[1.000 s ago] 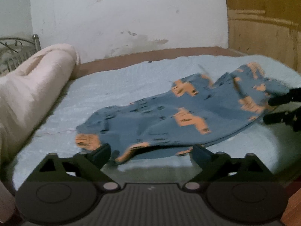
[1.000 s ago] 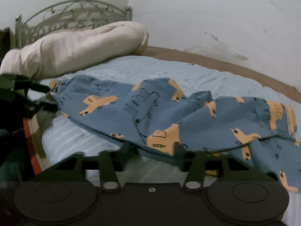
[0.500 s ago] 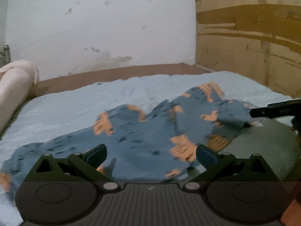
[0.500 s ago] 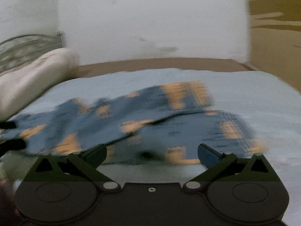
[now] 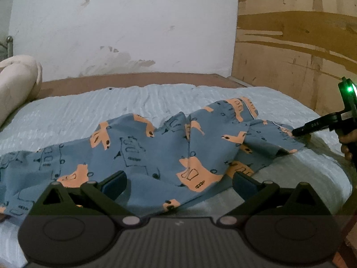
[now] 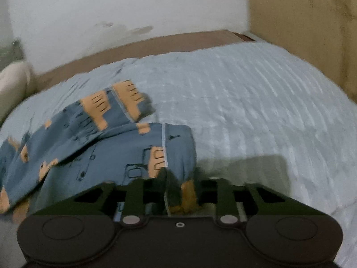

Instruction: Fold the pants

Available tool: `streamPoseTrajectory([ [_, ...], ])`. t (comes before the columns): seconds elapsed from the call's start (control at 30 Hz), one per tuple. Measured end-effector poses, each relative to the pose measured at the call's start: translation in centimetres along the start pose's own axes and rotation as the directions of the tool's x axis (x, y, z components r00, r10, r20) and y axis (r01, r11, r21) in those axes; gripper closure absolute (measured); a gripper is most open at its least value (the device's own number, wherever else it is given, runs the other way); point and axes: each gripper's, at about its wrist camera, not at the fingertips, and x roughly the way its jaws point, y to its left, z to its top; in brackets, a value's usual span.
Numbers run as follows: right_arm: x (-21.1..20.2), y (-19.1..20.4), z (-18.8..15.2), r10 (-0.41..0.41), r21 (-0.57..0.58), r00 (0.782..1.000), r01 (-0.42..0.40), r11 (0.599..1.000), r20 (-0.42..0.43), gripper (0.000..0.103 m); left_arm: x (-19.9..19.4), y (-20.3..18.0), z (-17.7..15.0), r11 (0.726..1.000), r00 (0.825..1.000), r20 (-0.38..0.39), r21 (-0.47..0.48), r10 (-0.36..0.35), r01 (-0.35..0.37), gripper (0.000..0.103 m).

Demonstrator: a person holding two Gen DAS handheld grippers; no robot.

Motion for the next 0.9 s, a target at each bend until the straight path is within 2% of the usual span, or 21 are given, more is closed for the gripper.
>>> streamPoseTrajectory([
  [0.13, -1.4, 1.2, 1.3, -0.064, -0.151, 0.996, 0.073, 0.986, 0.062, 0.090, -0.6, 0.6, -0.1, 1.000, 1.000, 0.005, -0.022, 0.016, -0.016, 0.001],
  [0.23, -1.7, 1.1, 2.5, -0.098, -0.188, 0.990, 0.116, 0.975, 0.102, 0.090, -0.9, 1.0, -0.1, 0.999, 1.000, 0.005, -0.041, 0.024, -0.024, 0.001],
  [0.37, -0.1, 1.3, 2.0, -0.131, -0.233, 0.990, 0.142, 0.962, 0.060, 0.089, -1.0, 1.3, -0.3, 0.999, 1.000, 0.003, -0.044, 0.030, -0.030, 0.001],
  [0.43, 1.4, 1.1, 1.0, -0.137, -0.245, 0.990, 0.136, 0.960, 0.013, 0.082, -1.0, 1.2, -0.3, 0.999, 1.000, 0.000, -0.036, 0.029, -0.029, 0.001],
  [0.5, 1.6, 1.0, 0.7, -0.159, -0.224, 0.987, 0.161, 0.961, 0.029, 0.064, -0.8, 1.0, -0.1, 0.999, 1.000, 0.001, -0.022, 0.027, -0.027, 0.001],
  [0.53, 1.2, 1.0, 0.7, -0.166, -0.203, 0.985, 0.174, 0.964, 0.054, 0.060, -0.7, 0.8, 0.0, 1.000, 1.000, 0.001, -0.013, 0.025, -0.025, 0.001],
  [0.57, 0.8, 1.0, 0.9, -0.162, -0.184, 0.984, 0.173, 0.968, 0.074, 0.048, -0.5, 0.6, 0.1, 1.000, 1.000, 0.002, 0.001, 0.022, -0.022, 0.001],
  [0.6, 0.3, 1.2, 1.2, -0.144, -0.162, 0.985, 0.158, 0.974, 0.096, 0.036, -0.3, 0.3, 0.3, 1.000, 1.000, 0.006, 0.017, 0.019, -0.019, 0.001],
  [0.67, -0.4, 1.5, 1.8, -0.058, -0.119, 0.990, 0.073, 0.990, 0.125, 0.032, 0.2, -0.4, 0.6, 0.998, 1.000, 0.013, 0.058, 0.013, -0.014, 0.001],
  [0.73, -0.2, 1.6, 2.7, 0.060, -0.060, 0.991, -0.053, 0.997, 0.120, 0.031, 0.7, -1.3, 1.0, 0.993, 1.000, 0.008, 0.113, 0.019, -0.020, 0.001],
  [0.8, 0.7, 1.6, 3.4, 0.149, 0.007, 0.982, -0.151, 0.988, 0.112, 0.030, 1.2, -2.0, 1.2, 0.987, 1.000, 0.001, 0.157, 0.026, -0.026, 0.007],
  [0.83, 1.4, 1.7, 3.9, 0.187, 0.032, 0.976, -0.192, 0.981, 0.108, 0.031, 1.4, -2.3, 1.2, 0.984, 1.000, -0.007, 0.176, 0.024, -0.022, 0.013],
  [0.9, 2.7, 2.1, 4.7, 0.205, 0.039, 0.974, -0.210, 0.977, 0.099, 0.033, 1.7, -2.8, 1.3, 0.977, 1.000, -0.025, 0.214, 0.015, -0.010, 0.020],
])
